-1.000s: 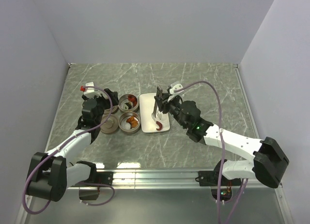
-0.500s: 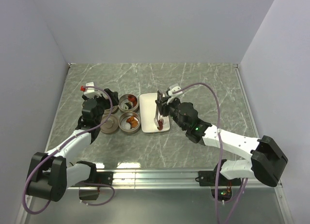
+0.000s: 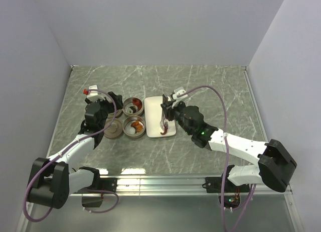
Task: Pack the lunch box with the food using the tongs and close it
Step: Pick up the food using the clamp, then place the food into the lunch box
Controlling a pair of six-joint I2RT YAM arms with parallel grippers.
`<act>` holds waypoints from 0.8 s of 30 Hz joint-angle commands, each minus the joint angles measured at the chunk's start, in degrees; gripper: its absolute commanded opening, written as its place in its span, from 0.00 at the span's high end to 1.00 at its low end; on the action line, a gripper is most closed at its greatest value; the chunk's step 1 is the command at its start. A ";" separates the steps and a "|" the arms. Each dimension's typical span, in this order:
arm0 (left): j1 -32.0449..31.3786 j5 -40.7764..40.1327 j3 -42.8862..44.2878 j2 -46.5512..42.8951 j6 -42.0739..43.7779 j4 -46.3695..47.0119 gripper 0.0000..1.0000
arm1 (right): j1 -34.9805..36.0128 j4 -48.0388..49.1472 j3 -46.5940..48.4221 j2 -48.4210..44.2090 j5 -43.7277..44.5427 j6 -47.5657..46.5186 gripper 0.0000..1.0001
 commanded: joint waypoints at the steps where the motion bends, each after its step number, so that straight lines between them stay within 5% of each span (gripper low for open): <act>1: 0.30 0.98 0.81 -0.59 -0.38 2.03 0.01 | 0.58 0.32 2.88 -0.44 0.72 -1.27 0.81; 11: 0.30 0.80 0.81 -0.77 -0.38 1.85 0.00 | 3.82 0.75 10.17 -2.46 -2.87 -6.19 0.82; 24: 0.39 0.98 0.72 -0.77 -0.47 1.76 0.01 | 7.35 4.27 20.81 8.95 -12.54 -8.13 0.82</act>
